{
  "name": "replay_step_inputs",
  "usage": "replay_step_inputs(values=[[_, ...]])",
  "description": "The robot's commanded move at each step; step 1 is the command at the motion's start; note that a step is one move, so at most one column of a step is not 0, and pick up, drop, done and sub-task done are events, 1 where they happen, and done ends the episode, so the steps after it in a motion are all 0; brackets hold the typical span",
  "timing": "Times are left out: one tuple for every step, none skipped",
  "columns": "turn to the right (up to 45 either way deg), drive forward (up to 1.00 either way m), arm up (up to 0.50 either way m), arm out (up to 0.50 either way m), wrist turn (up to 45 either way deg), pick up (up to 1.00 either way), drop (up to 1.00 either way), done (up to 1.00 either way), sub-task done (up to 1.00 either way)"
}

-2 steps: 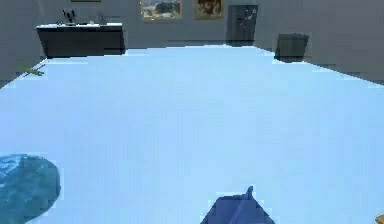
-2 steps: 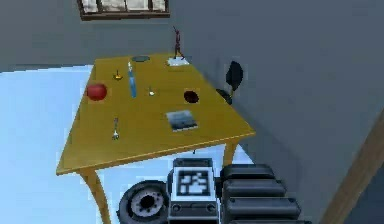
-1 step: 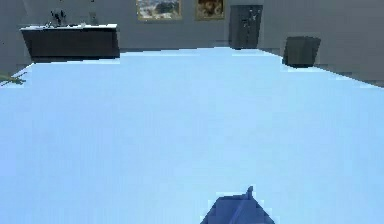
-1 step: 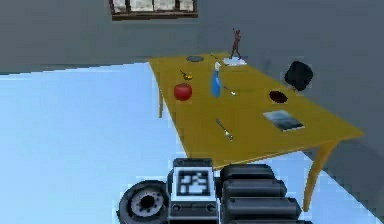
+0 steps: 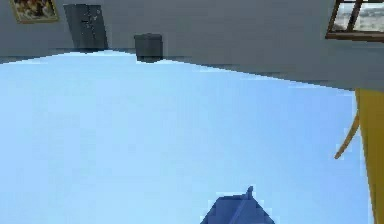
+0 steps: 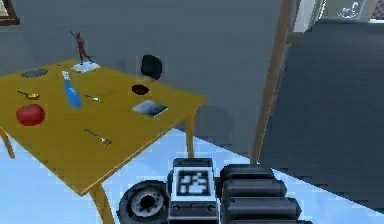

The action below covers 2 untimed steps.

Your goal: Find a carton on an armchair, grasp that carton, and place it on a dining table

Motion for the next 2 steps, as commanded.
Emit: replay_step_inputs(values=[[0.0,0.40,0.00,0.00,0.0,0.00,0.00,0.00,0.00],[30.0,0.00,0.00,0.00,0.0,0.00,0.00,0.00,0.00]])
